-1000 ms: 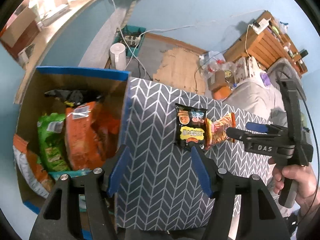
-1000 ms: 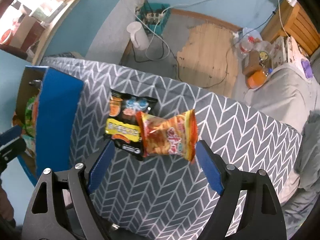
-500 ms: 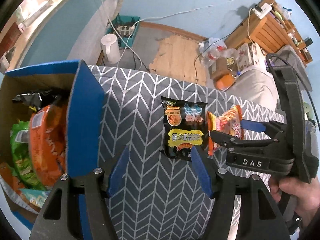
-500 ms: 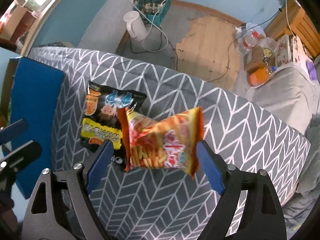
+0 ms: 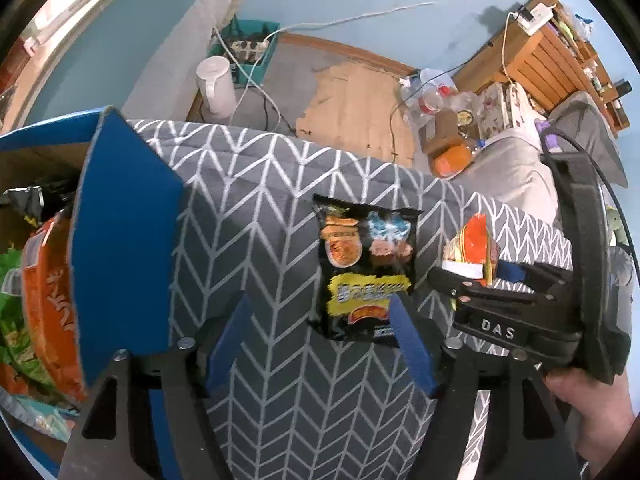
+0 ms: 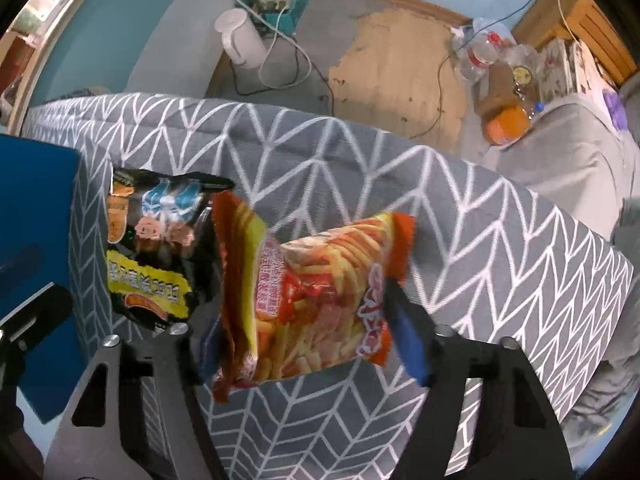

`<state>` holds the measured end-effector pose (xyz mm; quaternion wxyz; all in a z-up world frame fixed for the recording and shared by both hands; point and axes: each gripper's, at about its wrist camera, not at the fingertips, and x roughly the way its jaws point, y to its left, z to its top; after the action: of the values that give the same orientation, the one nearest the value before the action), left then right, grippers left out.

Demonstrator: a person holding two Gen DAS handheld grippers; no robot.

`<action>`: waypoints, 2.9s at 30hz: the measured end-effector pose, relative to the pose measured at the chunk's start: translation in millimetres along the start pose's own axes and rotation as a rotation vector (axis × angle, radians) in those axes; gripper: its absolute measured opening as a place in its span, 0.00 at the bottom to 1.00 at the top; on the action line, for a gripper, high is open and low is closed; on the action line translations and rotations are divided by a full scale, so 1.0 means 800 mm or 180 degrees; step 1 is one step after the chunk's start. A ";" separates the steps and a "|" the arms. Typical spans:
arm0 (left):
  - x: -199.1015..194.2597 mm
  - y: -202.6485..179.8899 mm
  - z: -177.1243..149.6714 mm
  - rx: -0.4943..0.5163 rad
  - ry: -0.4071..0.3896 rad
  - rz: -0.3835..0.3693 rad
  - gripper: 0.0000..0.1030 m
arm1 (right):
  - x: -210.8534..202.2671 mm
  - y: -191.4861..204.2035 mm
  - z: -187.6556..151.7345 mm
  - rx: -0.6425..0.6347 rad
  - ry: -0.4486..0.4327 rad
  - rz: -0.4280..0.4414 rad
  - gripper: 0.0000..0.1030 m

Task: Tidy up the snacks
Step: 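Grasp the orange fries bag with the right gripper while the left gripper grasps the black cartoon-face bag, then lift the black cartoon-face bag and orange fries bag and carry both over the box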

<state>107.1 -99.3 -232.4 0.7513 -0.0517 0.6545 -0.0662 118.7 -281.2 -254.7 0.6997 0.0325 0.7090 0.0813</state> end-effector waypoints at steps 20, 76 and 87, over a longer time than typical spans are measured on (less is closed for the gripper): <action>0.079 -0.055 0.008 0.0047 0.0225 0.0254 0.84 | -0.041 -0.063 -0.087 0.0364 -0.0112 0.0174 0.51; -0.149 0.072 -0.076 -0.0296 -0.0431 0.0205 0.55 | -0.170 0.098 -0.096 -0.0463 -0.0515 0.0412 0.51; -0.157 0.173 -0.113 -0.0929 -0.0445 0.0339 0.55 | -0.167 0.184 -0.077 -0.0893 -0.0472 0.0517 0.51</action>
<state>5.2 59.0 -144.7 0.7820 -0.1300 0.6051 0.0733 50.1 -162.1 -98.8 0.7389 -0.0024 0.6322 0.2330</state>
